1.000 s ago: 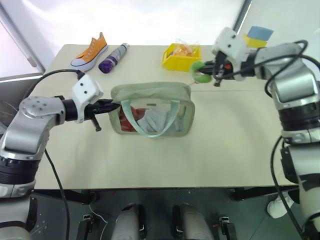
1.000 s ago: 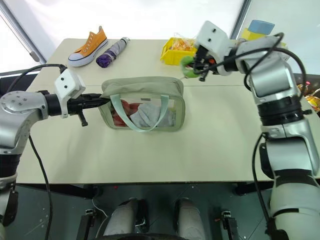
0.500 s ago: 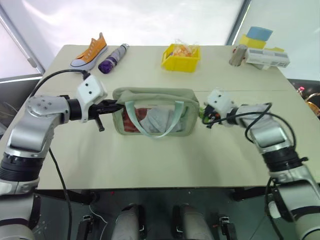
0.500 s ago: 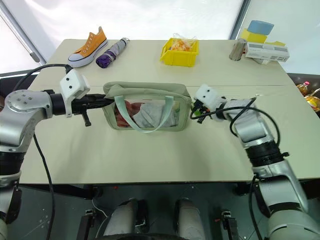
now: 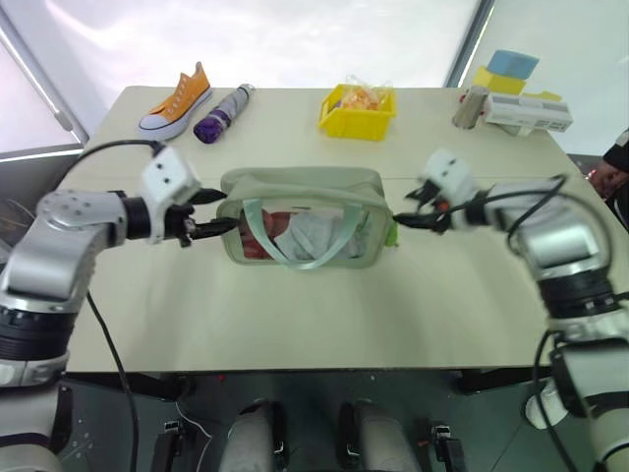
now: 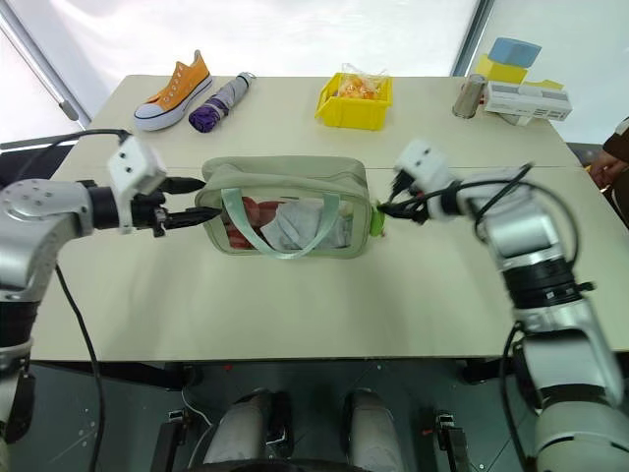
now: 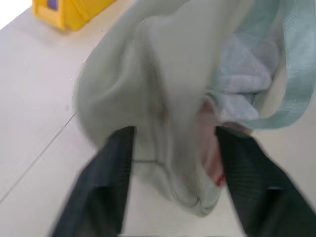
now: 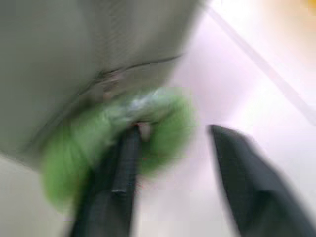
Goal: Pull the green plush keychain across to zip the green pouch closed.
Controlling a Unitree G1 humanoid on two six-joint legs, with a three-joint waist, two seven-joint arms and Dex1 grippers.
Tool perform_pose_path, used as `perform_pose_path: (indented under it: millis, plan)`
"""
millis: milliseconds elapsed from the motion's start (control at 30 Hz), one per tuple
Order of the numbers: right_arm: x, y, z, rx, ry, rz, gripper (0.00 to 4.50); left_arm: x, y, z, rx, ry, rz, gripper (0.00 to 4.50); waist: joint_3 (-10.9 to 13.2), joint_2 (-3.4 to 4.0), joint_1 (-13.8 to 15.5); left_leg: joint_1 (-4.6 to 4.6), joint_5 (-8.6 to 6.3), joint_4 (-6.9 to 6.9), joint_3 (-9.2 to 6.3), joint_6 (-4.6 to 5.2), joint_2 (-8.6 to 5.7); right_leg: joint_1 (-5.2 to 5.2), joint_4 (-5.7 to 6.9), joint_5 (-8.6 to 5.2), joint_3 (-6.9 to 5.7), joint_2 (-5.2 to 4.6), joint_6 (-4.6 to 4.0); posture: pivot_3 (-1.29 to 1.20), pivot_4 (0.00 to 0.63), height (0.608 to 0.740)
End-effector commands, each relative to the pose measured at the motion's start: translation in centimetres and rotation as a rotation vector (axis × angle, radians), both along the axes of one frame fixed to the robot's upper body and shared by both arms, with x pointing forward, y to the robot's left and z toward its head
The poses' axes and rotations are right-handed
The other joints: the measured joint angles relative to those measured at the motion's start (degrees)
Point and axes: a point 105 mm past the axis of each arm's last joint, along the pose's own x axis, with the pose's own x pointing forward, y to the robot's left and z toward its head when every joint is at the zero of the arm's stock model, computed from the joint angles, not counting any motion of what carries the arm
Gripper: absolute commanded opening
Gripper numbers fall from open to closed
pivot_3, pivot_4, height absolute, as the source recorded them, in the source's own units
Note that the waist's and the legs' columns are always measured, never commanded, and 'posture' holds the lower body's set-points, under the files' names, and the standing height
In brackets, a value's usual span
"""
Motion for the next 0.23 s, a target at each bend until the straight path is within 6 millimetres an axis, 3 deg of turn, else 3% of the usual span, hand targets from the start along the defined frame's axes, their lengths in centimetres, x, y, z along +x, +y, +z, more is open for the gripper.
perform_pose_path:
  millis: [33, 100, 233]
  plan:
    - [-2.1, 0.7, 4.7, 0.044, -0.060, 0.148, 4.46, 0.0, 2.1, 4.1, -0.074, -0.078, 0.080, 4.42, 0.00, 0.00, -0.05, 0.03, 0.00, -0.01, 0.00, 0.00, 0.00, 0.03, -0.01, 0.00, 0.00, 0.01, 0.00, 0.00, 0.150, 0.740]
    - [-3.5, 1.4, 6.2, 0.097, -0.049, 0.224, 4.46, -0.1, 2.8, 4.9, -0.111, -0.062, 0.103, 4.42, -0.01, -0.01, -0.24, 0.06, 0.00, -0.01, 0.00, 0.00, 0.01, 0.05, -0.01, 0.00, 0.00, 0.02, 0.00, 0.00, 0.150, 0.740]
    - [-5.7, 3.4, 7.5, 0.173, -0.021, 0.324, 4.46, -0.4, 3.1, 5.5, -0.128, -0.056, 0.090, 4.42, -0.01, -0.01, -0.37, 0.09, 0.00, -0.02, 0.01, 0.00, 0.06, 0.05, 0.01, 0.00, 0.00, 0.02, 0.00, 0.00, 0.150, 0.740]
